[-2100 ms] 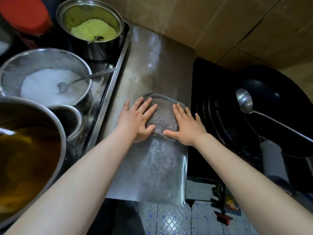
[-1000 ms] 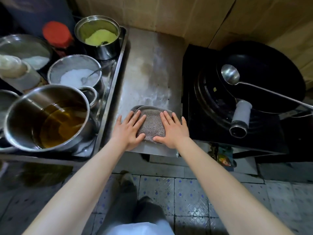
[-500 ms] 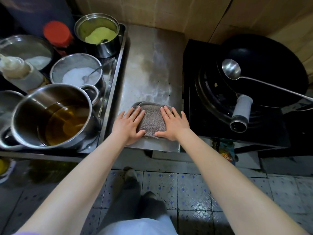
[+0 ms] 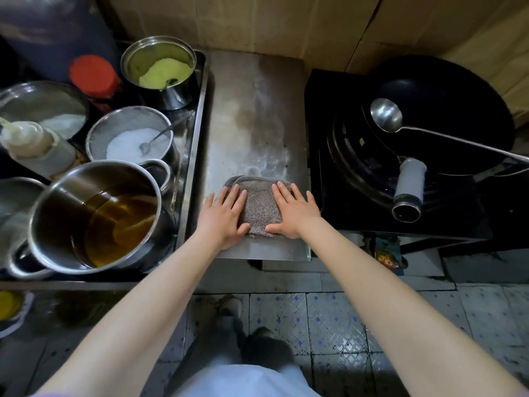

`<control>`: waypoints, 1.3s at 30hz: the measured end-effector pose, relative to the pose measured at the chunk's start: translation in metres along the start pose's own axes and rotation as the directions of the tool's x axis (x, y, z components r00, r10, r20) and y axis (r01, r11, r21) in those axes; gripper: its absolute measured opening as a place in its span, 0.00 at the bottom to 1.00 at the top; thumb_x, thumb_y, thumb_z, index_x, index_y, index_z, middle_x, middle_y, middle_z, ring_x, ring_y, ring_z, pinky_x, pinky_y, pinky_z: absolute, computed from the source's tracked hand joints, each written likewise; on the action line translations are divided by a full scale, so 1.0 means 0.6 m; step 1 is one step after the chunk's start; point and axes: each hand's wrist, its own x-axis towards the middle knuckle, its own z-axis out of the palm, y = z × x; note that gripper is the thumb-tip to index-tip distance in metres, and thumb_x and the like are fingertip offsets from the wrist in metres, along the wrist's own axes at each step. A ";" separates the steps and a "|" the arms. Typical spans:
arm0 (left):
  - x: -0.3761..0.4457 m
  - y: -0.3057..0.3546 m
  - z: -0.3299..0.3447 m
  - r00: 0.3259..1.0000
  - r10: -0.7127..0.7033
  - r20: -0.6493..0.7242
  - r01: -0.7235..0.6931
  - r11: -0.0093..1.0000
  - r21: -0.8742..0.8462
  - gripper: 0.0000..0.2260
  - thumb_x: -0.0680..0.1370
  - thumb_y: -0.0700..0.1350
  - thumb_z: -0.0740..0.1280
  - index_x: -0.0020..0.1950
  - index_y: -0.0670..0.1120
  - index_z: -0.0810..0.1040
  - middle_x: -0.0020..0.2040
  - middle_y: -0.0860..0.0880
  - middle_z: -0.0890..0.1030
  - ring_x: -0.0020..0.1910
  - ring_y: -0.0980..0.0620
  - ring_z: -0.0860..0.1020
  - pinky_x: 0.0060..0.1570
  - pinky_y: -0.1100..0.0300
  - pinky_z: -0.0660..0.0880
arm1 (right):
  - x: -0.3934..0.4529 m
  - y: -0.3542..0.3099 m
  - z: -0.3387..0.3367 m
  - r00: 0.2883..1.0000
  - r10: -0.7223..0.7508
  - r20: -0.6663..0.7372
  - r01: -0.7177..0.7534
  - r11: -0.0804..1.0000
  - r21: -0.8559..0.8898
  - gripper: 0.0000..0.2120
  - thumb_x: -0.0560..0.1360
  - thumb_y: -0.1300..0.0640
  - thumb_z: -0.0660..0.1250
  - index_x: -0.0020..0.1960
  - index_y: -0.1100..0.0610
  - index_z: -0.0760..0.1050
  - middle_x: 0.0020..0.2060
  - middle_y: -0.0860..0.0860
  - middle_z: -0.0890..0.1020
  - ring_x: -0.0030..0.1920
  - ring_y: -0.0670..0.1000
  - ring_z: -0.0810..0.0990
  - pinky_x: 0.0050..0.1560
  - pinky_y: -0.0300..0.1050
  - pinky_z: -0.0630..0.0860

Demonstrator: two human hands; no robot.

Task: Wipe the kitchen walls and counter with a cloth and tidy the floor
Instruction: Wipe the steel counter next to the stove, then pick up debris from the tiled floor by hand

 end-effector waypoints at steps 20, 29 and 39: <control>0.009 0.112 -0.041 0.848 0.529 -0.041 -0.526 0.848 0.067 0.29 0.81 0.54 0.53 0.77 0.48 0.45 0.78 0.44 0.41 0.77 0.43 0.47 0.72 0.43 0.48 | -0.202 0.061 0.127 0.867 0.497 -0.048 -0.331 0.643 0.691 0.44 0.72 0.38 0.65 0.77 0.47 0.43 0.77 0.44 0.43 0.76 0.53 0.40 0.73 0.60 0.46; 0.013 0.278 -0.055 0.638 0.766 0.081 -0.770 0.629 0.109 0.29 0.80 0.52 0.56 0.77 0.49 0.45 0.78 0.45 0.45 0.73 0.43 0.59 0.71 0.50 0.58 | -0.347 0.117 0.209 0.682 0.729 0.059 -0.427 0.331 0.841 0.46 0.71 0.44 0.70 0.77 0.48 0.44 0.77 0.45 0.47 0.76 0.52 0.50 0.74 0.58 0.53; 0.008 0.504 -0.056 0.457 0.874 0.164 -0.889 0.441 0.128 0.30 0.79 0.52 0.58 0.77 0.48 0.49 0.76 0.48 0.57 0.73 0.46 0.58 0.70 0.53 0.59 | -0.486 0.223 0.277 0.446 0.877 0.178 -0.368 -0.002 0.930 0.40 0.70 0.50 0.73 0.76 0.50 0.57 0.70 0.51 0.70 0.68 0.52 0.69 0.62 0.39 0.66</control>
